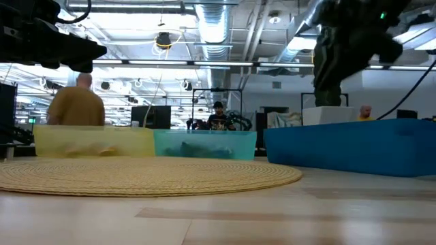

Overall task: Pick and place Granola Bars by type
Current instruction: Return to Home Position

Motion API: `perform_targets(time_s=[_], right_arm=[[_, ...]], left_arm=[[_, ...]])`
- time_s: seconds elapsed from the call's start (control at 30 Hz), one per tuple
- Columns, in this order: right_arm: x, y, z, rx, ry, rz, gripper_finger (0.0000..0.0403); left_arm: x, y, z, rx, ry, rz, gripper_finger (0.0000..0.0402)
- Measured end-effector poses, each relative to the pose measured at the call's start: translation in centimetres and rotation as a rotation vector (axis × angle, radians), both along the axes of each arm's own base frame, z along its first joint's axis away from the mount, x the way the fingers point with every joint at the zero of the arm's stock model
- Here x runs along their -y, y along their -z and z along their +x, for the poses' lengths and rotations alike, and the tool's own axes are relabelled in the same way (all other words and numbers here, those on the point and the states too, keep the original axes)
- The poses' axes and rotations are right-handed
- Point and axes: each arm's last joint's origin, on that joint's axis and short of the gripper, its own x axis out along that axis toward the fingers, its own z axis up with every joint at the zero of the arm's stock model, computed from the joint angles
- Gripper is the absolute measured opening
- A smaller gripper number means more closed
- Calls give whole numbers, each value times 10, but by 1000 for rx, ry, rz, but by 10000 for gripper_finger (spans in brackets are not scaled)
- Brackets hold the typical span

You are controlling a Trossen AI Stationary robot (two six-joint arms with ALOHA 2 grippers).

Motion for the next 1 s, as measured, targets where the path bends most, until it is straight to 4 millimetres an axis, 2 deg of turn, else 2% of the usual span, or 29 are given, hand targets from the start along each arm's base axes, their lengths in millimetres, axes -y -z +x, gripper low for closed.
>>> perform_targets(time_s=[0.1, 0.3, 0.5, 0.73, 1.0], right_arm=[[-3, -6, -10, 112, 22, 56, 125], [-3, 12, -36, 274, -59, 138, 125], [1, 20, -57, 380, -133, 251, 124], [-2, 32, -78, 486, -394, 404, 124], [-7, 47, -91, 674, -553, 446, 124]], left_arm=[[0, 0, 0, 1, -2, 7, 119], [0, 0, 0, 0, -2, 2, 119], [0, 0, 0, 0, -2, 1, 119], [0, 0, 0, 0, -1, 2, 119], [0, 0, 0, 0, -1, 4, 119]])
